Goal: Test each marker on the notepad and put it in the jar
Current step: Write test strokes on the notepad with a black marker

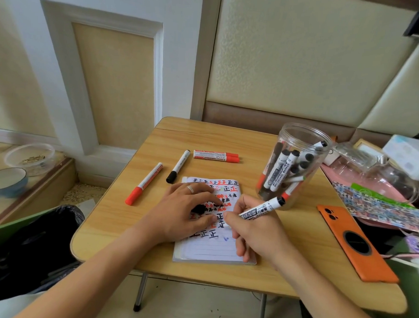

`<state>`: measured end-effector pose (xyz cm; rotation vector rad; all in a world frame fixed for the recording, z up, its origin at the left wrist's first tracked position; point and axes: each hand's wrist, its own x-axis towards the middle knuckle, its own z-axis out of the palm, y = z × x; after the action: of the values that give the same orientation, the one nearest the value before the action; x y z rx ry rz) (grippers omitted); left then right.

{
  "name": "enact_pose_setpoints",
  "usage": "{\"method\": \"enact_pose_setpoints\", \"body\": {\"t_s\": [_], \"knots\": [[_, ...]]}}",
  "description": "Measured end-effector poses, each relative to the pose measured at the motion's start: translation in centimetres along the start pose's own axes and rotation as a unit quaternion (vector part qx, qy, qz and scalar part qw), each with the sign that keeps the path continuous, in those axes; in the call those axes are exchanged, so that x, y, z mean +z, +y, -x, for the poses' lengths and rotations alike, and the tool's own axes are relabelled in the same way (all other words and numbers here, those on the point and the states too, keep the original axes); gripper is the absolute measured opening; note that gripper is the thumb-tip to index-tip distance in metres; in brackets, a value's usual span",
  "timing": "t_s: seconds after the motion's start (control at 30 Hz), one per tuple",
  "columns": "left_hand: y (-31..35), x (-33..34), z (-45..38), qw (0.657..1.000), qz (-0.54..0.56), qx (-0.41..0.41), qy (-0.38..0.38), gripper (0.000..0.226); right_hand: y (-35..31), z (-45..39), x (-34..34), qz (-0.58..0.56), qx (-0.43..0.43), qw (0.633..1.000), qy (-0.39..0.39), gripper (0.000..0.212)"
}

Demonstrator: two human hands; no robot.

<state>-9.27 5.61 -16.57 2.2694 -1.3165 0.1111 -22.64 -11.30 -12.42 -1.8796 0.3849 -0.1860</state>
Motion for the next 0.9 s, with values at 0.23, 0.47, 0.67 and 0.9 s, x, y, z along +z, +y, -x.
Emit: {"method": "enact_pose_setpoints", "body": {"t_s": [0.23, 0.47, 0.67, 0.9], "knots": [[0.08, -0.07, -0.01, 1.000, 0.002, -0.004, -0.009, 0.051, -0.03, 0.34, 0.98, 0.025, 0.018, 0.998, 0.051, 0.020], [0.28, -0.08, 0.04, 1.000, -0.005, -0.007, -0.007, 0.057, -0.24, 0.43, 1.06, 0.029, 0.018, 0.998, 0.044, 0.020], [0.23, -0.10, -0.01, 1.000, -0.008, -0.009, -0.012, 0.058, -0.30, 0.29, 0.98, 0.042, 0.033, 0.998, 0.033, 0.020], [0.08, -0.08, -0.11, 1.000, -0.012, -0.009, -0.019, 0.055, -0.40, 0.36, 0.93, 0.038, 0.040, 0.997, 0.053, 0.018]]}}
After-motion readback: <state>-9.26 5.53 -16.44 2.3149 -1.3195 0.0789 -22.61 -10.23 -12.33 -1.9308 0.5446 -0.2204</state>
